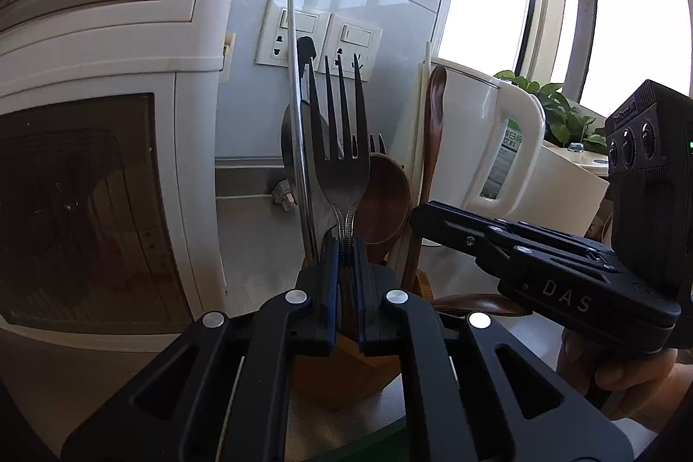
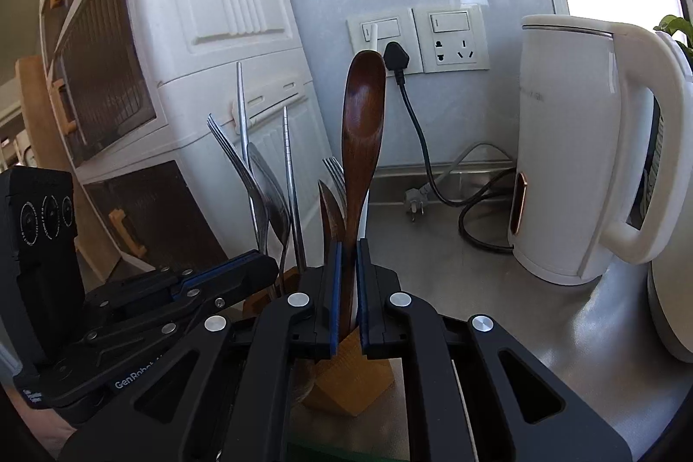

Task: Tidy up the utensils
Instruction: 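Lower the fork into the holder with the left tool while the right tool lowers the wooden spoon, then open both tools to release the fork and wooden spoon in the holder, then move both tools back over the green tray toward the chopsticks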

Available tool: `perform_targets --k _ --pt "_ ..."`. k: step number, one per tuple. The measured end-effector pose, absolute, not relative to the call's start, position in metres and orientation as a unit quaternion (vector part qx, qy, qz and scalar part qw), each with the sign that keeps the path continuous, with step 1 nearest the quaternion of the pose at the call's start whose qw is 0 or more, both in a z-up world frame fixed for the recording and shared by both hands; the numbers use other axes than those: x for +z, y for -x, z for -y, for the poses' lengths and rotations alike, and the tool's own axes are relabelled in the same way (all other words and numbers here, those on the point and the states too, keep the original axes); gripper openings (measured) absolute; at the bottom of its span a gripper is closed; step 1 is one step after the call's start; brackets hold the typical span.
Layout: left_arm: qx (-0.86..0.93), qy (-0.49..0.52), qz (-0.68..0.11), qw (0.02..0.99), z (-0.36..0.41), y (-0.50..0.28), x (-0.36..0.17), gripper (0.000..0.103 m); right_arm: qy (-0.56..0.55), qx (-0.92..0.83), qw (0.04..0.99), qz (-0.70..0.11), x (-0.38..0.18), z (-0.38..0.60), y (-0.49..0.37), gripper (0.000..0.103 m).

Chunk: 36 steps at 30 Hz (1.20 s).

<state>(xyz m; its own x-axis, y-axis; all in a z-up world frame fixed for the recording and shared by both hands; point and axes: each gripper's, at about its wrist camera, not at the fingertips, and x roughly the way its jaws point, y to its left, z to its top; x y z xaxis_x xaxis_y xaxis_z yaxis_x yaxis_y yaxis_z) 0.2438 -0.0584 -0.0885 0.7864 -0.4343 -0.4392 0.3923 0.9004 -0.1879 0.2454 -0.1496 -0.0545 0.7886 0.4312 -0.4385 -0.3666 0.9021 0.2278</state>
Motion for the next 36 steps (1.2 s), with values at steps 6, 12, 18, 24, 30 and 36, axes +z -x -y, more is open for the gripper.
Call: perform_targets --k 6,12,18,24,30,36 --pt "-0.209 0.036 -0.248 0.945 0.054 -0.240 -0.089 0.013 -0.071 0.210 0.937 -0.270 -0.058 0.153 -0.242 0.010" --pt "-0.202 0.037 -0.246 0.947 0.046 -0.231 -0.079 0.027 -0.110 0.217 0.919 -0.311 -0.061 0.162 -0.245 0.047" --pt "-0.190 0.038 -0.238 0.952 0.034 -0.215 -0.059 0.031 -0.087 0.195 0.929 -0.302 -0.037 0.163 -0.229 0.062" --pt "-0.167 0.056 -0.215 0.961 -0.002 -0.182 -0.012 0.045 -0.065 0.176 0.942 -0.280 0.014 0.177 -0.197 0.078" --pt "-0.146 0.065 -0.214 0.964 -0.039 -0.144 0.034 0.071 -0.024 0.160 0.946 -0.281 0.055 0.173 -0.159 0.094" --pt "-0.141 0.070 -0.298 0.942 -0.056 -0.118 0.037 0.086 -0.012 0.169 0.918 -0.358 0.049 0.155 -0.129 0.096"
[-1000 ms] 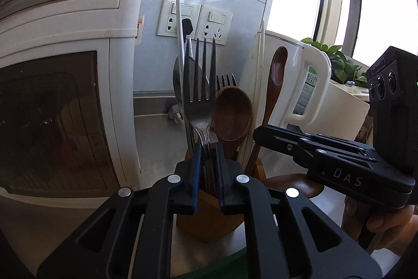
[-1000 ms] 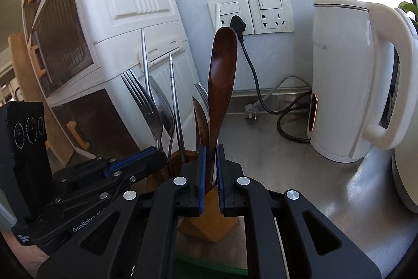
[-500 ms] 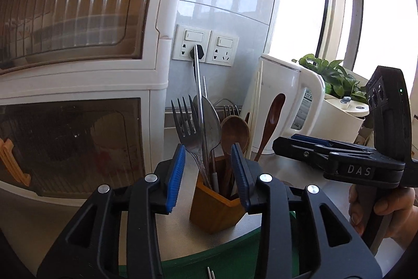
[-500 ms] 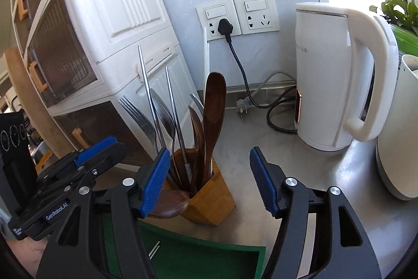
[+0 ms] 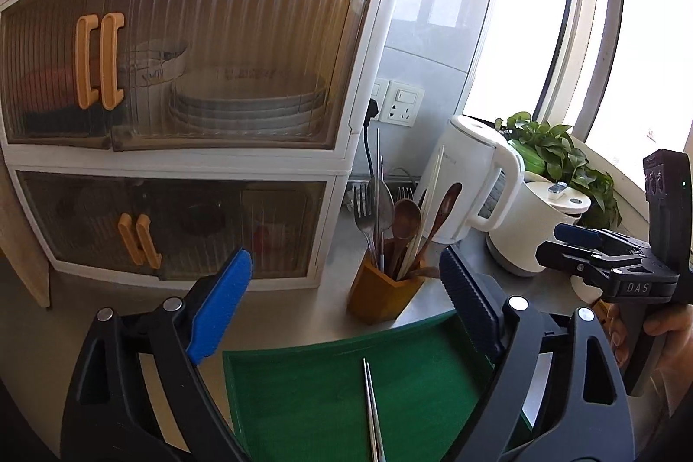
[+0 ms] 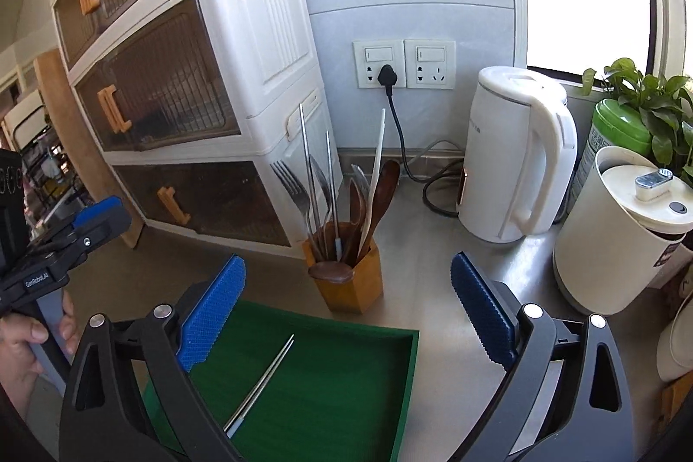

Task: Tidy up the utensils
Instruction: 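Move both tools back over the green tray toward the chopsticks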

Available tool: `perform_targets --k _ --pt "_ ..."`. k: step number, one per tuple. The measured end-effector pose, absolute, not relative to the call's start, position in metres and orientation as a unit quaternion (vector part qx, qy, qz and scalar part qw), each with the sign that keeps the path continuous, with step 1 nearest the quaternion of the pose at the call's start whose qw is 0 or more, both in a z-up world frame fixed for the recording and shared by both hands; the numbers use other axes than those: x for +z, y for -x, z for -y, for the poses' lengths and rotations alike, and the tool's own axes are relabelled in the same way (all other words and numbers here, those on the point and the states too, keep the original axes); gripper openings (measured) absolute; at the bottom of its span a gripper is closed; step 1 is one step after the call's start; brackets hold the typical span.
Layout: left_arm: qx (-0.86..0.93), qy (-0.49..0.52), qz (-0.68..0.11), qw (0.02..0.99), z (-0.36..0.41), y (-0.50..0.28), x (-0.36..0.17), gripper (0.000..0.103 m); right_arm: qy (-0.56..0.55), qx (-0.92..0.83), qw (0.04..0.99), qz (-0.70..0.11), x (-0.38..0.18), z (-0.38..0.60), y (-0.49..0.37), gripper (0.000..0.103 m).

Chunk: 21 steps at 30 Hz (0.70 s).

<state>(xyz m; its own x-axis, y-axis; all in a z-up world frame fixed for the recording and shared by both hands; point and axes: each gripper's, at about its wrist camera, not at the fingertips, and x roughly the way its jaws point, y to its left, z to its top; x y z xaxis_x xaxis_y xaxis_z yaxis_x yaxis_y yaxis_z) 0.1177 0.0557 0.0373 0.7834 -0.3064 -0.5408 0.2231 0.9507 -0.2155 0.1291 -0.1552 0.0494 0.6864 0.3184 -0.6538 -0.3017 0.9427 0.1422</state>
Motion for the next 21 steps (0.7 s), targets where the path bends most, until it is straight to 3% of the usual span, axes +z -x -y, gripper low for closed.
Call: perform_targets --k 5,12,13,14,15,16,17,21 --pt "-0.153 0.082 -0.427 0.887 -0.054 -0.115 -0.001 0.092 0.007 0.170 0.863 -0.475 0.002 0.127 -0.121 0.096" --pt "-0.168 0.070 -0.584 0.791 -0.047 -0.113 -0.088 0.094 -0.084 0.159 0.757 -0.628 -0.093 0.108 -0.123 0.093" --pt "-0.173 0.070 -0.597 0.780 -0.047 -0.112 -0.098 0.092 -0.095 0.158 0.745 -0.641 -0.103 0.105 -0.124 0.089" --pt "-0.179 0.069 -0.607 0.772 -0.046 -0.112 -0.105 0.089 -0.104 0.157 0.734 -0.652 -0.111 0.102 -0.124 0.070" --pt "-0.182 0.066 -0.615 0.765 -0.046 -0.113 -0.112 0.080 -0.116 0.157 0.724 -0.662 -0.117 0.100 -0.124 0.048" --pt "-0.182 0.064 -0.621 0.760 -0.047 -0.113 -0.117 0.067 -0.128 0.155 0.714 -0.671 -0.123 0.097 -0.124 0.038" --pt "-0.179 0.065 -0.627 0.755 -0.049 -0.114 -0.123 0.063 -0.132 0.154 0.706 -0.679 -0.129 0.094 -0.125 0.023" --pt "-0.172 0.070 -0.638 0.748 -0.056 -0.120 -0.132 0.060 -0.165 0.162 0.687 -0.689 -0.143 0.079 -0.124 0.019"
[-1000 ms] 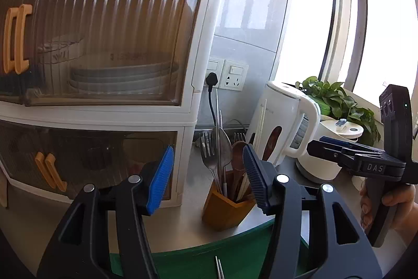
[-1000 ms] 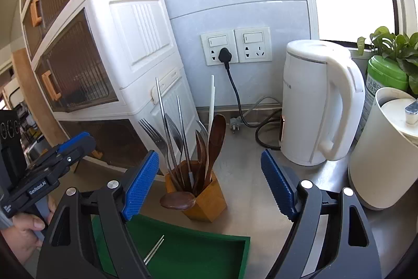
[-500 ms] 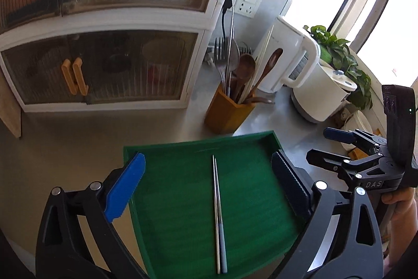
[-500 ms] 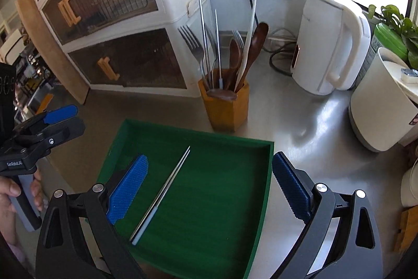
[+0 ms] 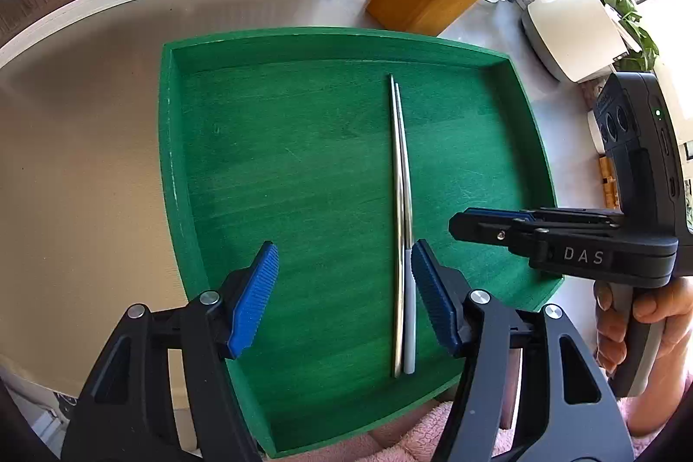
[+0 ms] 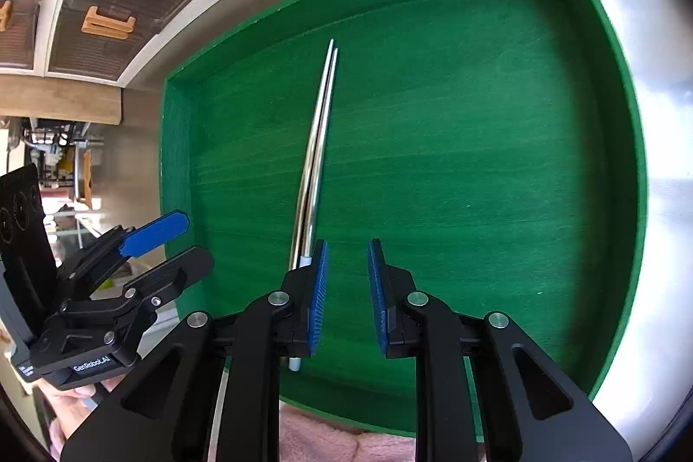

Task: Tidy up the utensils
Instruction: 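Move both tools back over the green tray toward the chopsticks, then grasp the silver chopstick with the left tool while the right tool grasps the white-tipped chopstick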

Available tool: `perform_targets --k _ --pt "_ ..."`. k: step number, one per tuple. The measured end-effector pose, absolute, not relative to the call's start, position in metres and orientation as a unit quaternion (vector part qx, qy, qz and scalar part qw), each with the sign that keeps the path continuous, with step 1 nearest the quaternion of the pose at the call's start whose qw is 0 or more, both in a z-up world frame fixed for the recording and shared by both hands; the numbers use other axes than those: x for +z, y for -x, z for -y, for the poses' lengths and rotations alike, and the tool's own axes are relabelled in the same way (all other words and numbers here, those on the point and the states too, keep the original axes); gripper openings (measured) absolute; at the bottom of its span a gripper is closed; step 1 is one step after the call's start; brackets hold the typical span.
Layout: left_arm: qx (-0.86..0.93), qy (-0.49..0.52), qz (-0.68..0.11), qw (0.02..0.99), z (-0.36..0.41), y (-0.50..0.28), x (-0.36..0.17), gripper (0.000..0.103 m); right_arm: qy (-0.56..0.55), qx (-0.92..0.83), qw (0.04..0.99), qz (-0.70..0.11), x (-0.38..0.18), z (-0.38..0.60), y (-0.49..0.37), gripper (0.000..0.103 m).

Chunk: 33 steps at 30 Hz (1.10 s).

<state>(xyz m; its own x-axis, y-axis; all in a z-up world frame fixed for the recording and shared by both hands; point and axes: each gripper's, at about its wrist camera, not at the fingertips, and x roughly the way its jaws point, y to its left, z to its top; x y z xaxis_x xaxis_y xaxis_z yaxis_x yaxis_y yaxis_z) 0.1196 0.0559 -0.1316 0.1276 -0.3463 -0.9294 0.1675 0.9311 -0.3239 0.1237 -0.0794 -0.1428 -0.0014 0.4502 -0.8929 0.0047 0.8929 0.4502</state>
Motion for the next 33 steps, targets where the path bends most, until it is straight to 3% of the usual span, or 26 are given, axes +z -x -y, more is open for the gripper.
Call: perform_targets --k 8,14,20,28,33 --pt "-0.177 0.071 -0.634 0.749 -0.055 -0.123 -0.124 0.060 -0.146 0.153 0.688 -0.694 -0.146 0.055 -0.124 0.019" --pt "-0.174 0.084 -0.630 0.752 -0.070 -0.125 -0.118 0.061 -0.100 0.126 0.703 -0.693 -0.141 0.041 -0.123 0.013" --pt "-0.175 0.096 -0.622 0.757 -0.075 -0.128 -0.110 0.061 -0.096 0.111 0.707 -0.692 -0.142 0.028 -0.123 0.015" --pt "-0.179 0.103 -0.612 0.764 -0.080 -0.130 -0.099 0.063 -0.022 0.073 0.721 -0.689 -0.141 0.007 -0.121 0.008" --pt "-0.191 0.090 -0.619 0.756 -0.067 -0.130 -0.104 0.064 -0.032 0.063 0.716 -0.694 -0.141 0.025 -0.122 0.006"
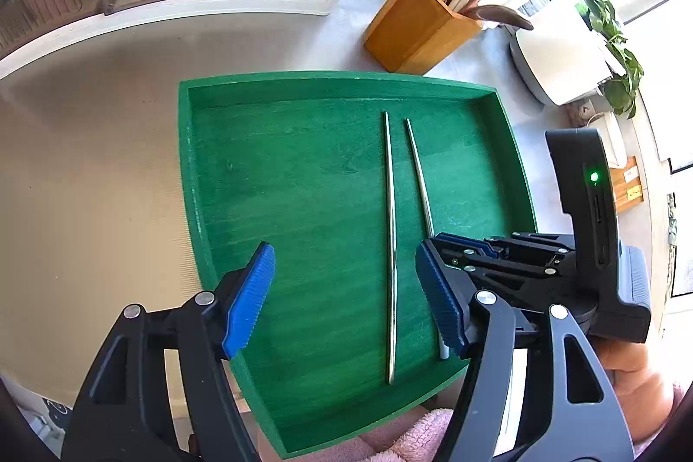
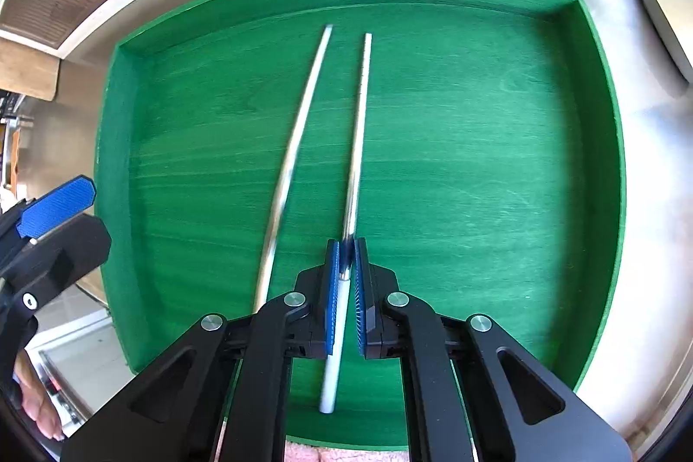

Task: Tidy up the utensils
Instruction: 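Grasp the silver chopstick with the left tool while the right tool grasps the white-tipped chopstick, then lift both chopsticks and carry them over the wooden holder with both tools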

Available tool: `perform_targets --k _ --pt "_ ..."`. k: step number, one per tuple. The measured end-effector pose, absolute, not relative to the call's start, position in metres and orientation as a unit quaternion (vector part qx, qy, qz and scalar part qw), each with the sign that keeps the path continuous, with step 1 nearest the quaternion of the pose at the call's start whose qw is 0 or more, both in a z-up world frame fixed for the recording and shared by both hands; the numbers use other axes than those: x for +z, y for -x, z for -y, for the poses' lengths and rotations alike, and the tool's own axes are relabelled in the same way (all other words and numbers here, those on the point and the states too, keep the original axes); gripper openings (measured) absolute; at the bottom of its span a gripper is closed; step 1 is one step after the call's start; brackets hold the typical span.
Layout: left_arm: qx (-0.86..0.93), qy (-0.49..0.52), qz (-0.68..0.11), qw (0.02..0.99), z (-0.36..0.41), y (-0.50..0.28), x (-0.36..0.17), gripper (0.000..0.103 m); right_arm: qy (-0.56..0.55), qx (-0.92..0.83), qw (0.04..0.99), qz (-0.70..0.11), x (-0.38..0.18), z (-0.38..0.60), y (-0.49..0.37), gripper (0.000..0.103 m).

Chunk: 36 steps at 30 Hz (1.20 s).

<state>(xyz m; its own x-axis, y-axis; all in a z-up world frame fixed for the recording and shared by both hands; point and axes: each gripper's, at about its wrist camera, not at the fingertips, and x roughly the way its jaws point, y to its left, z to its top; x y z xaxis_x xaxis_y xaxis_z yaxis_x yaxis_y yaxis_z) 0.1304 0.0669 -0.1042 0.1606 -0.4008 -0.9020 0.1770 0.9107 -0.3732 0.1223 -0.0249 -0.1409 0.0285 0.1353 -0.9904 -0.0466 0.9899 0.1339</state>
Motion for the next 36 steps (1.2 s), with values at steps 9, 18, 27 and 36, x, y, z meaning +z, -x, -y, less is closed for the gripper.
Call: perform_targets --k 9,18,27,36 --pt "-0.229 0.005 -0.634 0.739 -0.007 -0.124 -0.133 0.054 -0.063 0.053 0.707 -0.703 -0.144 0.055 -0.129 0.006" --pt "-0.190 -0.085 -0.652 0.729 0.028 -0.128 -0.153 0.018 -0.071 0.068 0.694 -0.713 -0.149 0.062 -0.143 0.006" --pt "-0.172 -0.133 -0.671 0.709 0.038 -0.138 -0.155 0.005 -0.060 0.086 0.692 -0.714 -0.151 0.072 -0.151 0.006" --pt "-0.190 -0.094 -0.665 0.716 0.022 -0.149 -0.140 0.004 -0.086 0.112 0.695 -0.705 -0.150 0.088 -0.148 0.005"
